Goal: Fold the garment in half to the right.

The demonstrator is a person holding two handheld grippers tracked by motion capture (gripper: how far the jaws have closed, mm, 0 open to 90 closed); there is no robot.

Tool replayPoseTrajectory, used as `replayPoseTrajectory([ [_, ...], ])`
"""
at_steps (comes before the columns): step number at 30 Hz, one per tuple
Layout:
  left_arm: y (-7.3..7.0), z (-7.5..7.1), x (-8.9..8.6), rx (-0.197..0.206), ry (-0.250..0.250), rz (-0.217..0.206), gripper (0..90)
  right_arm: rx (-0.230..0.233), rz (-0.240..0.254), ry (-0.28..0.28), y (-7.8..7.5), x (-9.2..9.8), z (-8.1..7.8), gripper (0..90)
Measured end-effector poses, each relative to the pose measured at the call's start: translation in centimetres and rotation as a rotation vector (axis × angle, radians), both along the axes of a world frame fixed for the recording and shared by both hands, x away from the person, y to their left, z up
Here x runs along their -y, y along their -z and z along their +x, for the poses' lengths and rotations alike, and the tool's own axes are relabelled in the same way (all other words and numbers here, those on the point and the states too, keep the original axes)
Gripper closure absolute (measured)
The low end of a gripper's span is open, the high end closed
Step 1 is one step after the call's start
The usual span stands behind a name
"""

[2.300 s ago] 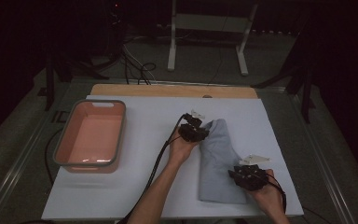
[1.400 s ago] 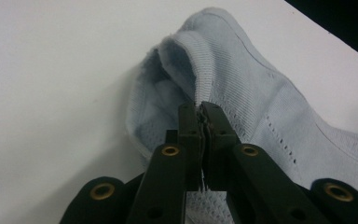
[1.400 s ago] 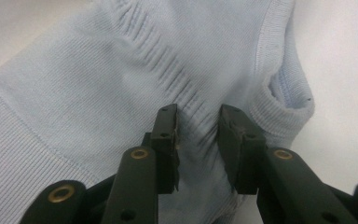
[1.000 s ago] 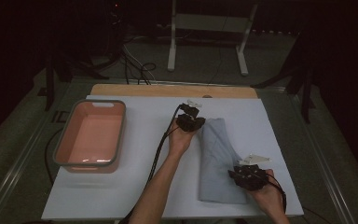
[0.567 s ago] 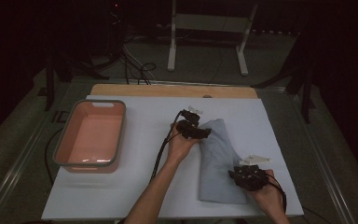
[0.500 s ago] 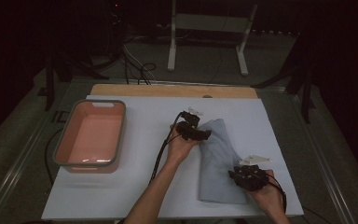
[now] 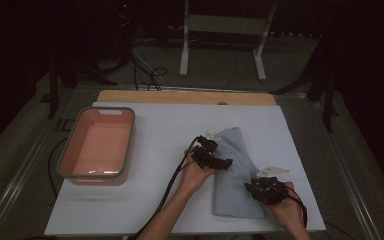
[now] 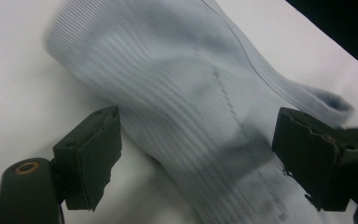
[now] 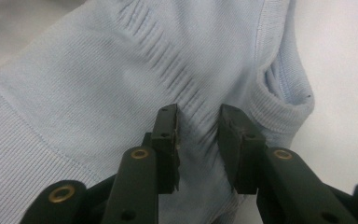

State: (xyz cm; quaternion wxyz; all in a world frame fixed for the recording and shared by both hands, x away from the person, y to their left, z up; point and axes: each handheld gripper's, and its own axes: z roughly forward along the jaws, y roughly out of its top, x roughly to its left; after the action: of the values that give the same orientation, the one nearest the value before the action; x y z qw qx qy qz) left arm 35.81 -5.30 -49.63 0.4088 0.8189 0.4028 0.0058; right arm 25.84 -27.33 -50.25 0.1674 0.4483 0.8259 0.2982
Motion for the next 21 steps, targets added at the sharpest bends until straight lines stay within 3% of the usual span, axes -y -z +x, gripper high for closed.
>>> replayPoseTrajectory([
  [9, 1.2, -1.4, 0.3, -0.045, 0.010, -0.020, 18.0, 0.002, -0.001, 0.000, 0.0, 0.0, 0.0, 68.2],
  [13, 1.6, -2.0, 0.9, -0.038, 0.040, 0.037, 18.8, 0.001, -0.002, -0.001, 0.0, 0.0, 0.0, 68.2],
  [21, 2.2, -2.0, 1.0, -0.072, 0.046, 0.039, 33.5, -0.001, 0.001, 0.000, 0.0, 0.1, 0.0, 67.9],
])
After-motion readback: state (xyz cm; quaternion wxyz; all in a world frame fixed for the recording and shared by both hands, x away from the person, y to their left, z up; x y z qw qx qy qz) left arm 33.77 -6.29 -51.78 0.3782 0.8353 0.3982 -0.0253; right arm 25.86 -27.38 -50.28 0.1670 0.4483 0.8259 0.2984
